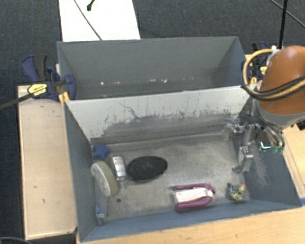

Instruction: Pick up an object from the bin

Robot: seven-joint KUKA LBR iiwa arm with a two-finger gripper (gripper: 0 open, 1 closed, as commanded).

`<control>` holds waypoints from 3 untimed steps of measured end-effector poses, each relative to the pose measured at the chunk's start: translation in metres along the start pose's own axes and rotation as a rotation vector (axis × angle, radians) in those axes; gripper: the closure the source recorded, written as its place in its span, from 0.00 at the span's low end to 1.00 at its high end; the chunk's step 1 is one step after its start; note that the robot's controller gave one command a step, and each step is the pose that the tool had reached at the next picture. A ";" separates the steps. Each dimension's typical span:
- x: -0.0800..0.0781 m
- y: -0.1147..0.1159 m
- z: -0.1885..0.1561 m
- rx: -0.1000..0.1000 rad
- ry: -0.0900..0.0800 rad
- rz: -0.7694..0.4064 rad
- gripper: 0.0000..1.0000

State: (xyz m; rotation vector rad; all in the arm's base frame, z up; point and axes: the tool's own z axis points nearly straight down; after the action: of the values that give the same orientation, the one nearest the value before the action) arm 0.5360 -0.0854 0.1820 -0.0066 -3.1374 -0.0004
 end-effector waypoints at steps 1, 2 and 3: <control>0.047 0.077 0.109 0.000 -0.003 -0.235 0.00; 0.046 -0.013 0.088 0.005 -0.009 -0.186 0.00; 0.046 -0.008 0.089 0.001 -0.007 -0.197 1.00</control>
Offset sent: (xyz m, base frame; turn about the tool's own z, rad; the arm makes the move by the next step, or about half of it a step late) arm -0.0471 0.0763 -0.1082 -0.2377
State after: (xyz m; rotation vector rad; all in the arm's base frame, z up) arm 0.4901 -0.0929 0.0936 0.3025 -3.1300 0.0009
